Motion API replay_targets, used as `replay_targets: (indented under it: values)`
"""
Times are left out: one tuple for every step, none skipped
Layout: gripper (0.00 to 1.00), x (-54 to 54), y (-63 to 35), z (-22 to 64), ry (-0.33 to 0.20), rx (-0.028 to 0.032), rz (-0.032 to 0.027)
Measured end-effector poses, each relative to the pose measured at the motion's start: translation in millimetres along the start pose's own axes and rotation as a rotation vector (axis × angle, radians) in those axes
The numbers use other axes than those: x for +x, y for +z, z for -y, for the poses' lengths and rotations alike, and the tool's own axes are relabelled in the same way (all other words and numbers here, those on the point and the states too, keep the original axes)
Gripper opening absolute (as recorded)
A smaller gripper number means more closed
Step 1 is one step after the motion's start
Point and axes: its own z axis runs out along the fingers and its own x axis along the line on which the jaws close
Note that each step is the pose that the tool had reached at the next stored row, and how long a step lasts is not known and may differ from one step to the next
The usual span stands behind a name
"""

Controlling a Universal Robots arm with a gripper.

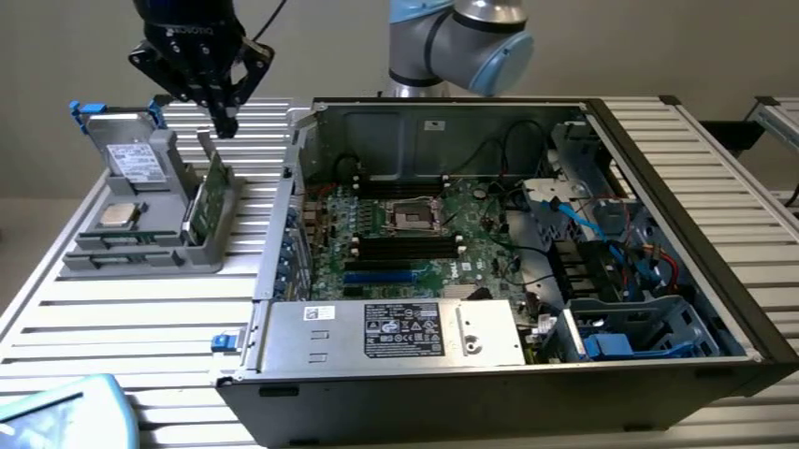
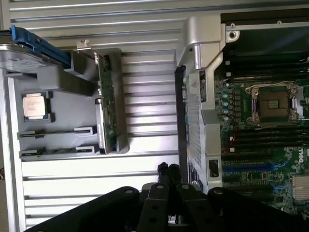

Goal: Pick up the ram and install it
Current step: 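Reach for the ram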

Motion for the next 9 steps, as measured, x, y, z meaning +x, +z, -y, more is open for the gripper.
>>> replay_targets:
  values:
    - [0.11,4.4,0.1,0.3,0.000,0.0001,-0.0016]
    - [0.11,8.7,0.3,0.7,0.000,0.0001,-0.0031]
    - [0.11,13.3,0.4,1.0,0.000,0.0003,-0.0048]
    - [0.11,17.6,0.5,1.3,0.000,0.0004,-0.0062]
    - [0.11,22.0,0.7,1.6,0.000,0.0005,-0.0077]
    - [0.11,26.4,0.8,1.9,0.000,0.0006,-0.0091]
    - [0.11,30.7,0.9,2.3,0.000,0.0007,-0.0105]
    - [0.11,35.2,1.1,2.6,0.000,0.0008,-0.0120]
    - [0.11,39.4,1.2,2.9,0.001,0.0009,-0.0134]
